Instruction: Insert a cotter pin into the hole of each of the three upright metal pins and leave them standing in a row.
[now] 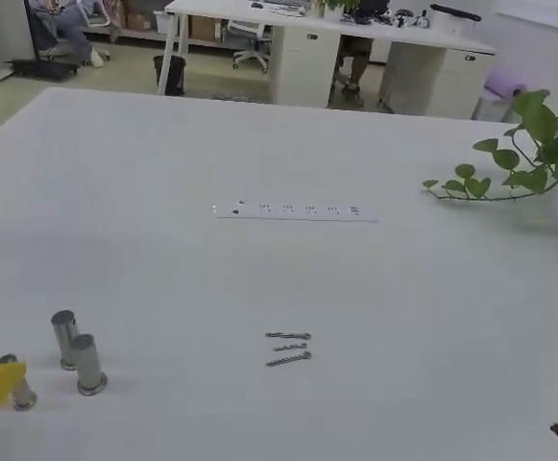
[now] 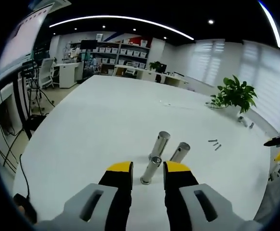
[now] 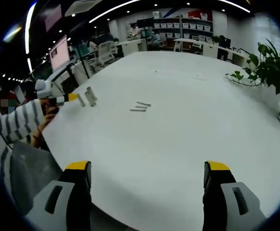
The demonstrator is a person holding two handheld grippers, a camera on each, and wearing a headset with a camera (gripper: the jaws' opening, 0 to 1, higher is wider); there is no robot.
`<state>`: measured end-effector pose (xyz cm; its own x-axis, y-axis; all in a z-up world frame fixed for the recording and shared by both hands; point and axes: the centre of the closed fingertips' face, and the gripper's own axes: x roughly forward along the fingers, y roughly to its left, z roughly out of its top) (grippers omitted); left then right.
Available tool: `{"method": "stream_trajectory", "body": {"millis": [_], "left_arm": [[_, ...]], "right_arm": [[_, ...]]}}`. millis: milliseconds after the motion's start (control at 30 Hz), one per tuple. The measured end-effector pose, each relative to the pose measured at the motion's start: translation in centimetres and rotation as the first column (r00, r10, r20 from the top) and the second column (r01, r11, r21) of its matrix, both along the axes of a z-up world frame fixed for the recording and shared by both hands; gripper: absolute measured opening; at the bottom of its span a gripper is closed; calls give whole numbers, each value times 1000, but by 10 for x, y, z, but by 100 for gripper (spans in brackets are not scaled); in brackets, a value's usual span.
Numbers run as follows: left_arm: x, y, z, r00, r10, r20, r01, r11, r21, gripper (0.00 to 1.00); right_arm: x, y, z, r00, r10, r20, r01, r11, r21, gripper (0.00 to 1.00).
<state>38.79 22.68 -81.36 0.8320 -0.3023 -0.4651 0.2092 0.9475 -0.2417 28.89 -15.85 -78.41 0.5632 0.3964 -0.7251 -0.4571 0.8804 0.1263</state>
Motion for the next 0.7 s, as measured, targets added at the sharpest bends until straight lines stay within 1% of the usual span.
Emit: {"method": "stream_trajectory", "body": {"millis": [67, 167, 267, 367, 500, 700], "left_arm": [[1, 0, -3, 1000, 5, -8, -5, 1000, -4, 23], [2, 1, -7, 1000, 11, -17, -11, 1000, 2, 23], [2, 2, -11, 999, 20, -27, -20, 1000, 9, 21], [3, 1, -13, 999, 23, -31, -23, 1000, 3, 19], [3, -1, -16, 999, 22, -39, -21, 1000, 21, 17], [5, -4, -20, 999, 24, -43, -23, 999, 26, 11]], "right_arm": [[0, 0, 0, 1000, 0, -2, 0, 1000, -2, 98], [0, 1, -1, 1000, 0, -3, 0, 1000, -1, 98], [1, 2, -1, 1000, 1, -5, -1, 1000, -1, 98], [2, 3, -1, 1000, 3, -5, -3, 1000, 0, 98], [3, 5, -1, 1000, 6, -5, -6, 1000, 0, 98], [4, 5, -1, 1000, 5, -4, -5, 1000, 2, 98]]}}
